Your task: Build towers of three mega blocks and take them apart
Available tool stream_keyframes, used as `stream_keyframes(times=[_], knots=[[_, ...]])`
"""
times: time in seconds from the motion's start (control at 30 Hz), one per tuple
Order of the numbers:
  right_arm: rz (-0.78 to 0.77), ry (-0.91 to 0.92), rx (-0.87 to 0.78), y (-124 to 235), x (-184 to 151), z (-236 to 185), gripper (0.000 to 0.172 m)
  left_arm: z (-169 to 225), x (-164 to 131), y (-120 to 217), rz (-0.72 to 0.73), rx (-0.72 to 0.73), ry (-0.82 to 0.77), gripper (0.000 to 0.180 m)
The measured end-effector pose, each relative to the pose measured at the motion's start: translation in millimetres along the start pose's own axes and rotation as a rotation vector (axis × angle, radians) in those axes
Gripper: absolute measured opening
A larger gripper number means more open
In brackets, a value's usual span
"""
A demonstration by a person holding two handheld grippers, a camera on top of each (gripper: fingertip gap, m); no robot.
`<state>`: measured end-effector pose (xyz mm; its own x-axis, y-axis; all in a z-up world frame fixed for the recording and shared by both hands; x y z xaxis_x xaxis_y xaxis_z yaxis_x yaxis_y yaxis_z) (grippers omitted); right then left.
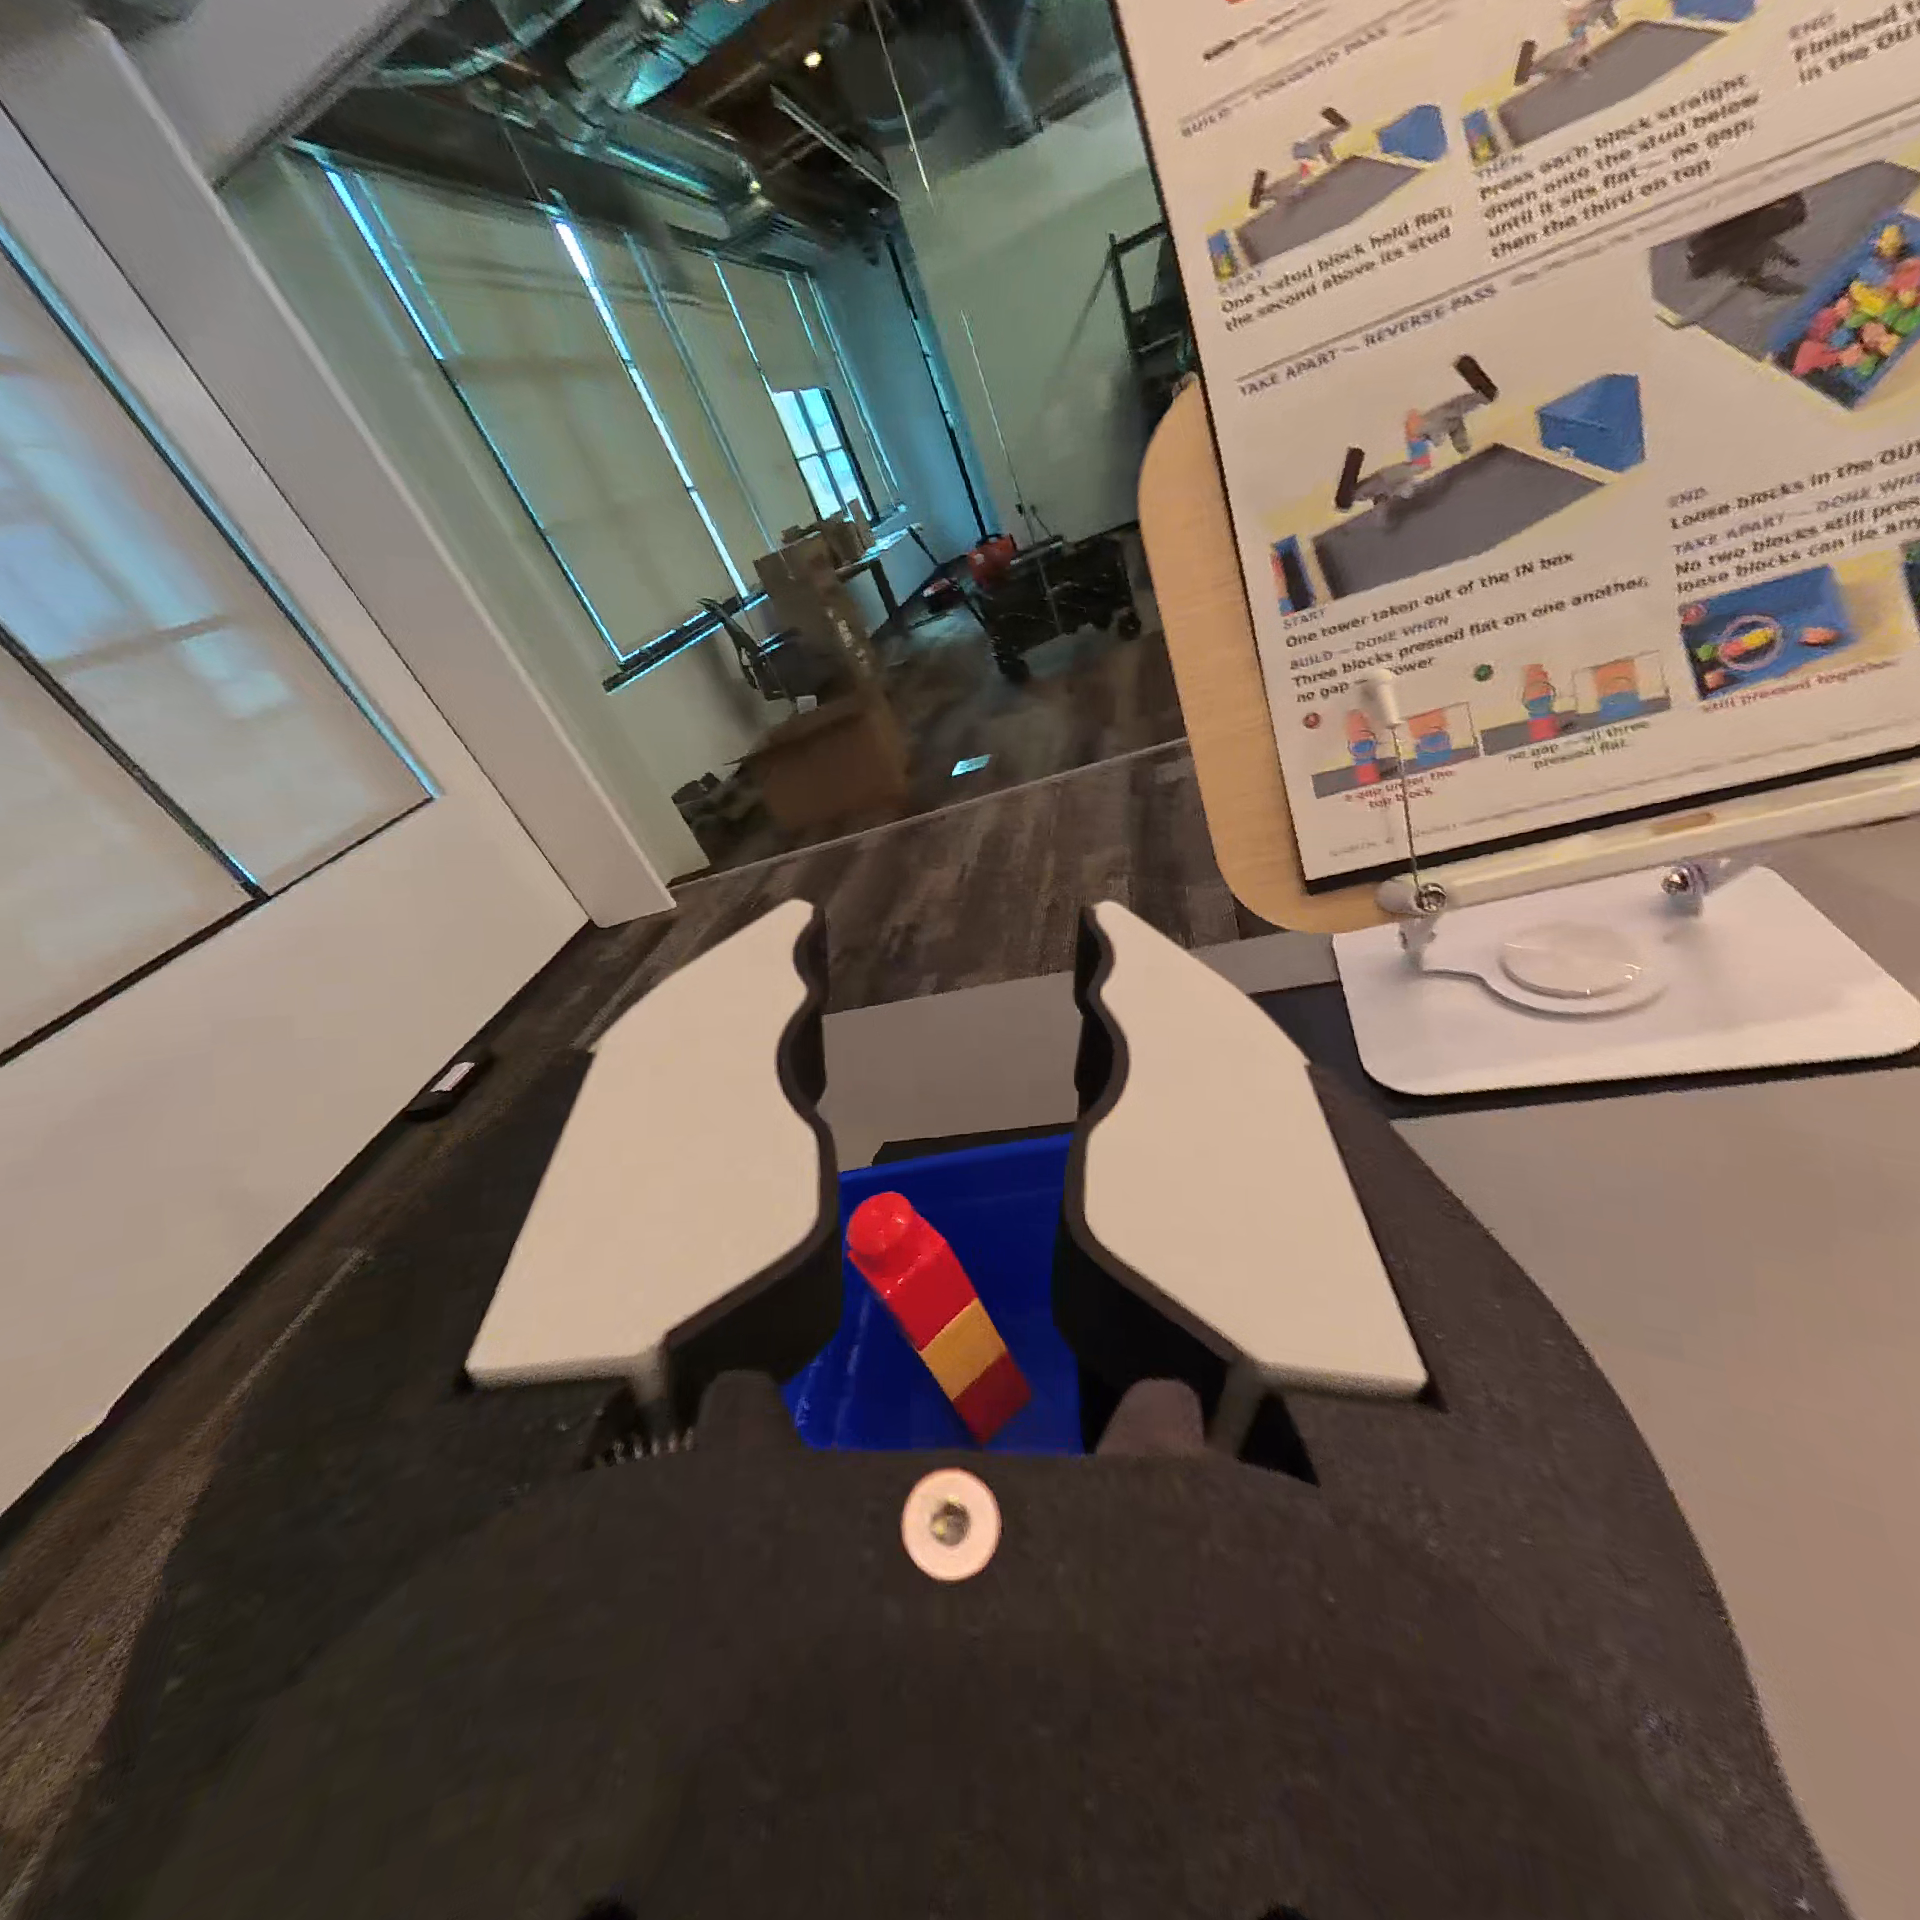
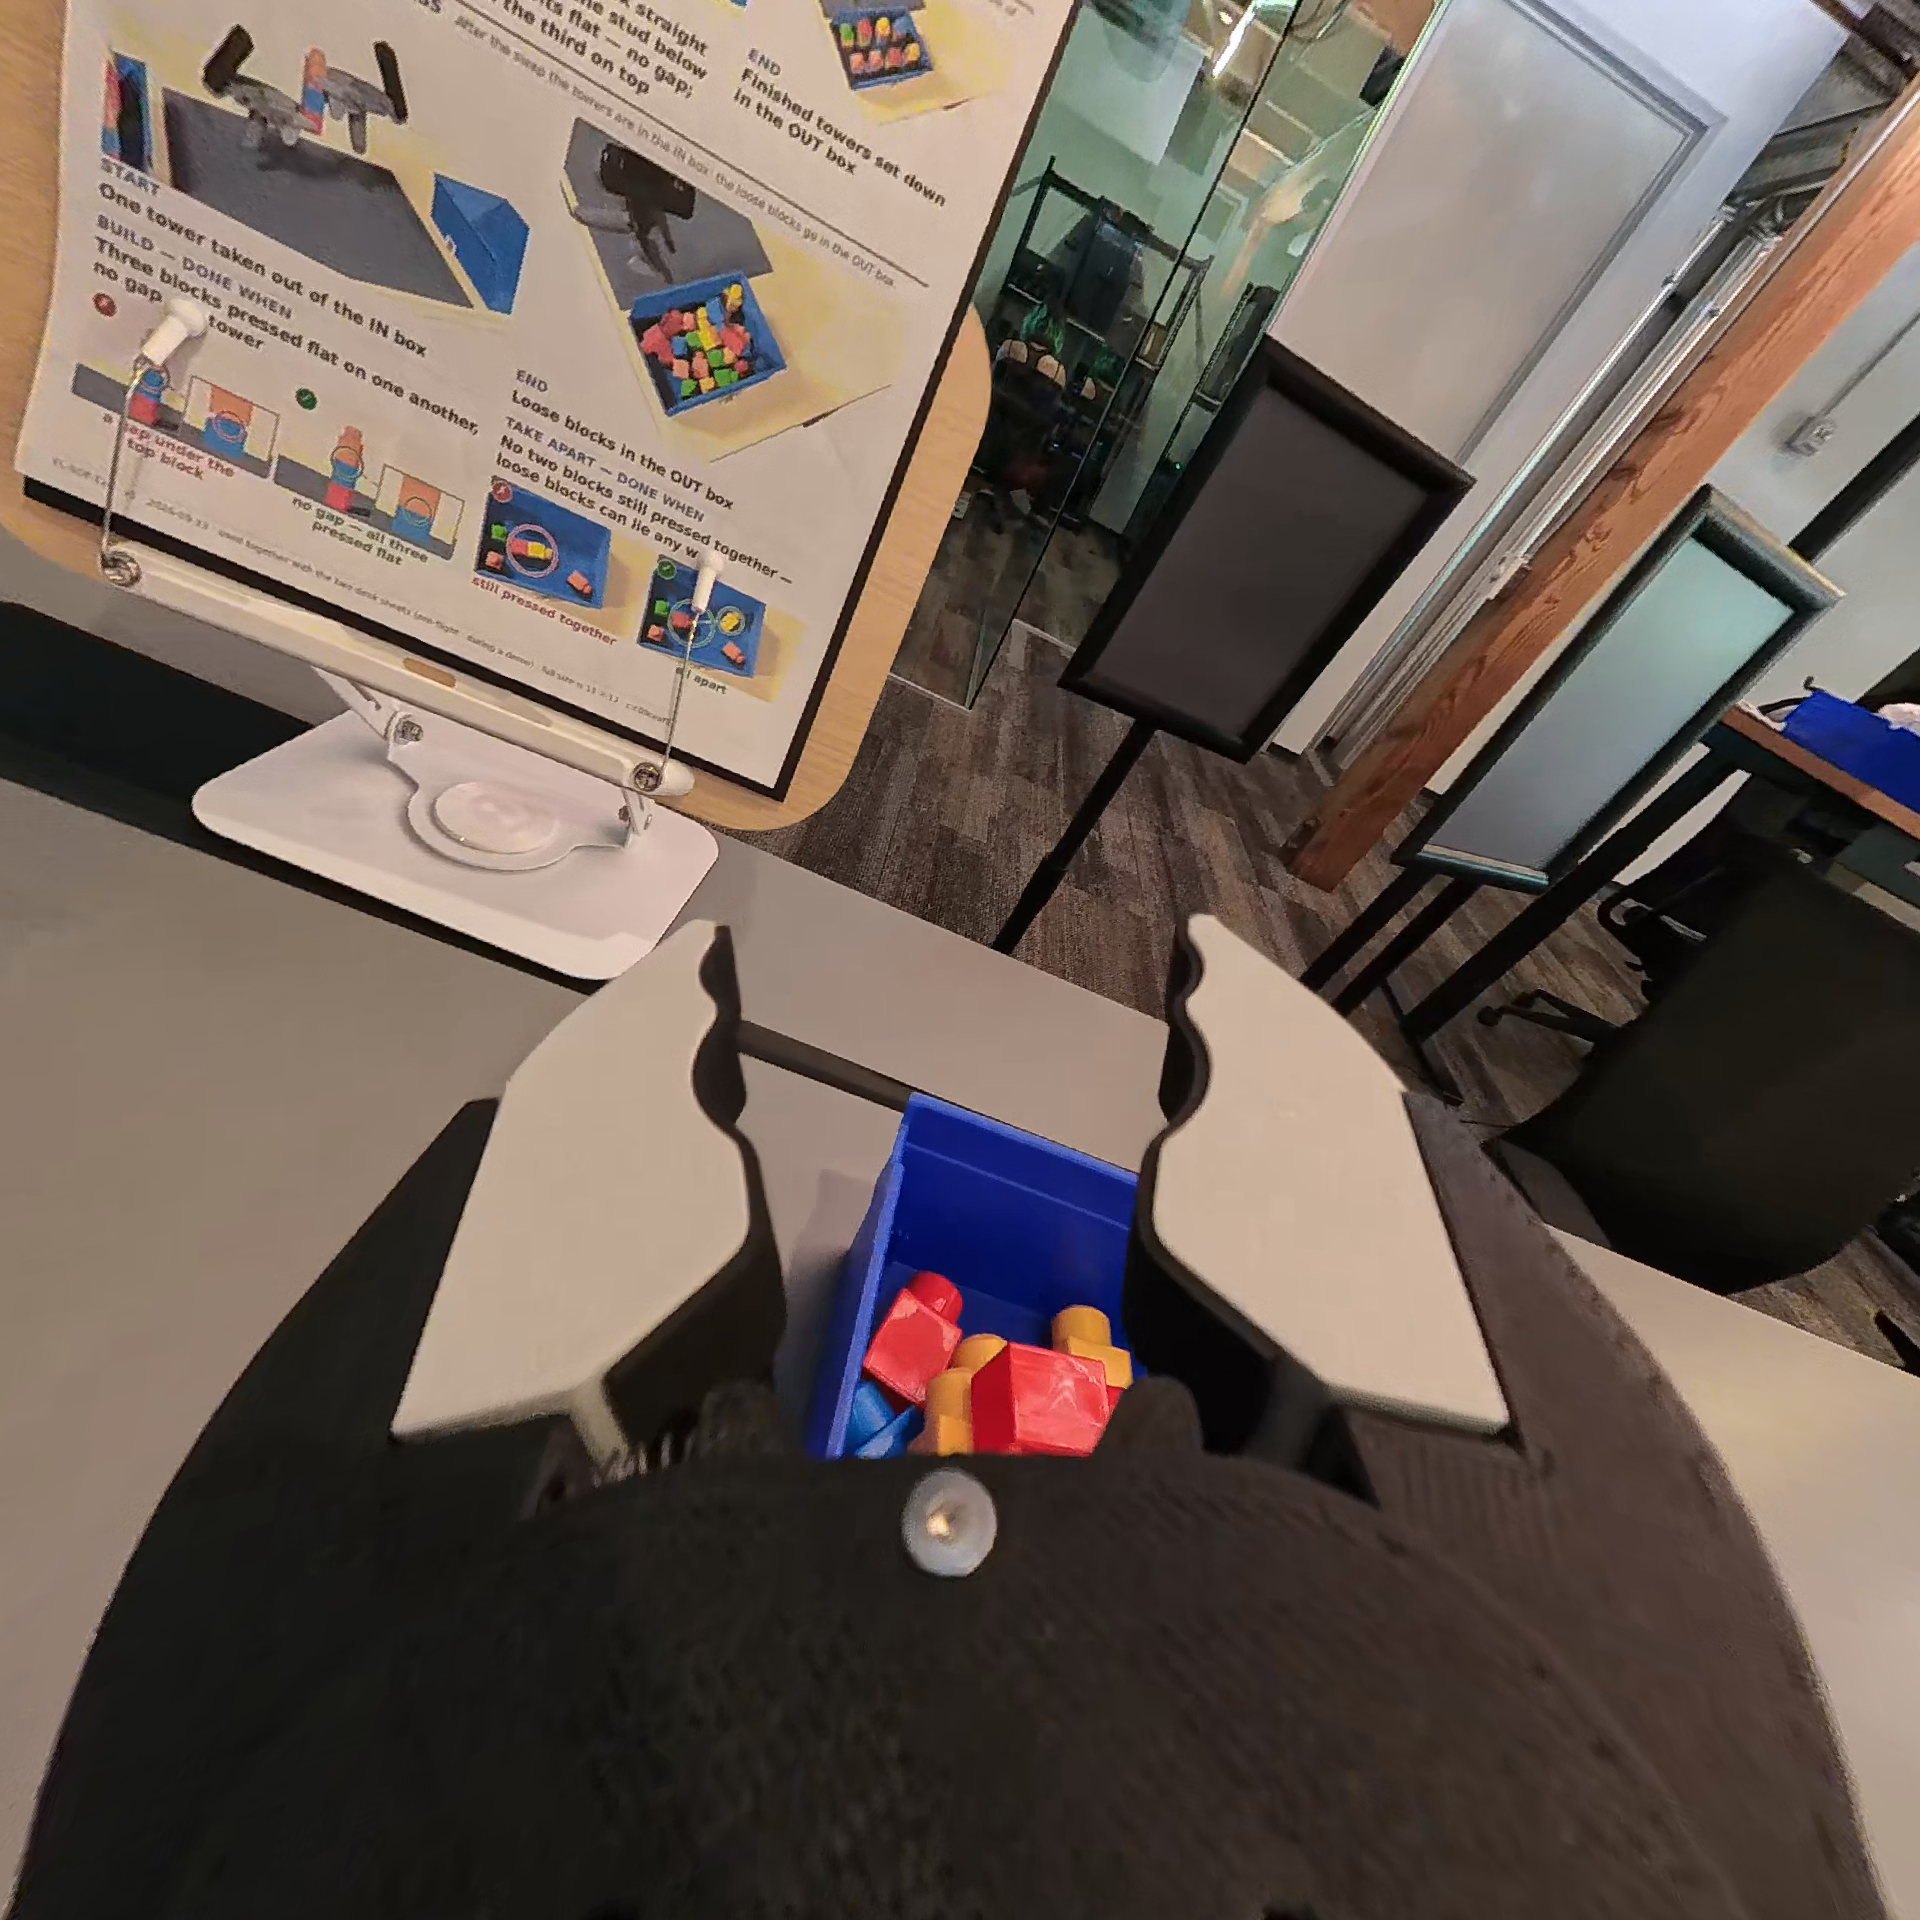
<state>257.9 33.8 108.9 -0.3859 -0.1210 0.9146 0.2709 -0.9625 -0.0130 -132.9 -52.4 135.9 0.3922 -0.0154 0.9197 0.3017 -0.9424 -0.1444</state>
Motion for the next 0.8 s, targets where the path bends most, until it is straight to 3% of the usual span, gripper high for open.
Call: stream_keyframes(times=[0.17,0.27,0.33,0.43,0.53,0.63,0.8], knots=[[-0.01,0.004,0.02,-3,-2,-2,0.081,-1,-7,-4,-0.053,-0.037,-0.026,0.045],[-0.022,-0.005,0.038,-3,-4,0,0.081,-23,-34,-5,-0.222,-0.163,-0.003,0.031],[-0.036,-0.024,0.057,-5,-6,2,0.082,-39,-62,-5,-0.388,-0.295,0.13,0.031],[-0.046,-0.054,0.083,-7,-9,3,0.082,-49,-88,-4,-0.489,-0.507,0.36,0.031],[-0.064,-0.054,0.097,-10,-13,2,0.082,-58,-106,-17,-0.496,-0.43,0.415,0.033],[-0.074,-0.041,0.1,-12,-16,0,0.082,-58,-132,-38,-0.519,-0.277,0.343,0.061],[-0.094,-0.012,0.121,-15,-20,-7,0.082,-33,-173,-63,-0.575,-0.292,0.212,0.073]])
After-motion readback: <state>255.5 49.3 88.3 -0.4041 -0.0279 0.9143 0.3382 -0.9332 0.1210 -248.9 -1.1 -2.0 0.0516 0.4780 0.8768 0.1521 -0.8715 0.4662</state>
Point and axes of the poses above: each gripper's, where its closed fingertips meet, y back along the fingers, x out of its top, z = x × y across the jaws, the point moved 5 cm from there along y, back along the fingers, and after that the axes turned 8 degrees about z, right-handed, at the moved point
